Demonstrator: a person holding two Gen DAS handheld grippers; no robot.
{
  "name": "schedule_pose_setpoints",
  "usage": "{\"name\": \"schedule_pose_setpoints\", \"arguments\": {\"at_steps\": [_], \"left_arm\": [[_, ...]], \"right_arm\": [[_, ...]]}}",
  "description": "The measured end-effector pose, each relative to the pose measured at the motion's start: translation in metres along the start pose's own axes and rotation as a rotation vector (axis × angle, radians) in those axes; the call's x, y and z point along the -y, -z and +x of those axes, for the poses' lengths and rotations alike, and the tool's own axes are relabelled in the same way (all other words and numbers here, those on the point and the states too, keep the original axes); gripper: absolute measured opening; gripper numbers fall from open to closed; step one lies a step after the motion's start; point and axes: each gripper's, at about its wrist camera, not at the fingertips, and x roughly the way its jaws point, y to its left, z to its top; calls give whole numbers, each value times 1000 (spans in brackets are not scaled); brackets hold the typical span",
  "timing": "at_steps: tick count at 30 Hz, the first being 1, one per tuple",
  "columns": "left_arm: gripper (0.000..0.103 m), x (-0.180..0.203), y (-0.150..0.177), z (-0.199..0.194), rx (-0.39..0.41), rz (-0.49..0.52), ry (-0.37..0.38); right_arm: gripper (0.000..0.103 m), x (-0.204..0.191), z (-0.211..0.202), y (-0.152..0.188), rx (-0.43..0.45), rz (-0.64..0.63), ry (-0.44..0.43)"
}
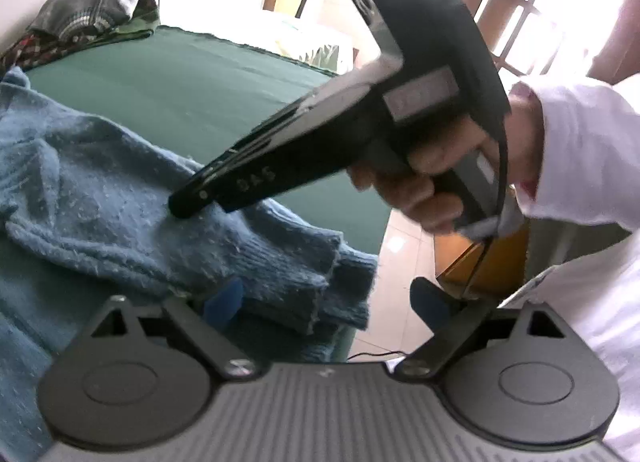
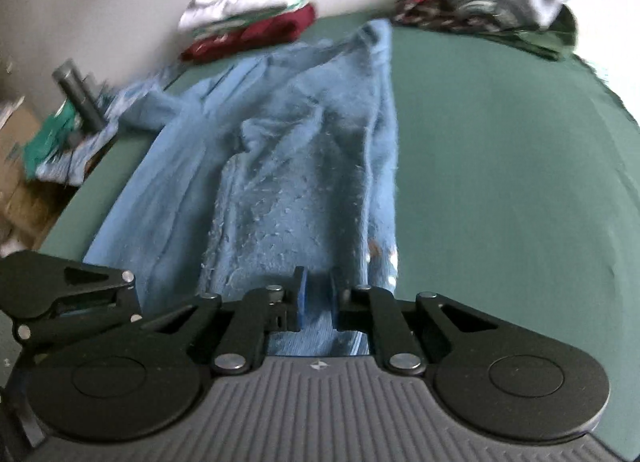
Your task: Fold clothes
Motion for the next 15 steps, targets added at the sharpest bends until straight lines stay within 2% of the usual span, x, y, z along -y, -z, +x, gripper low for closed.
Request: {"name": "schedule_pose_setpoints", "arguments": {"at_steps": [2,6,11,15], "left_arm": [[92,3,2,-2,8,7,-15],[95,-12,8,-12,50,-107,-208],[96,-33,16,-26,104,-259,-464],[96,-43,24,-42,168,-424,-594]], "right_arm": [[13,-4,0,3,12,-15,15],[14,-13,1,7,26,-60,37],[14,-6,-8,16,22,-91,-9],[18,-12,-2,5,-17,-207,-28]]}}
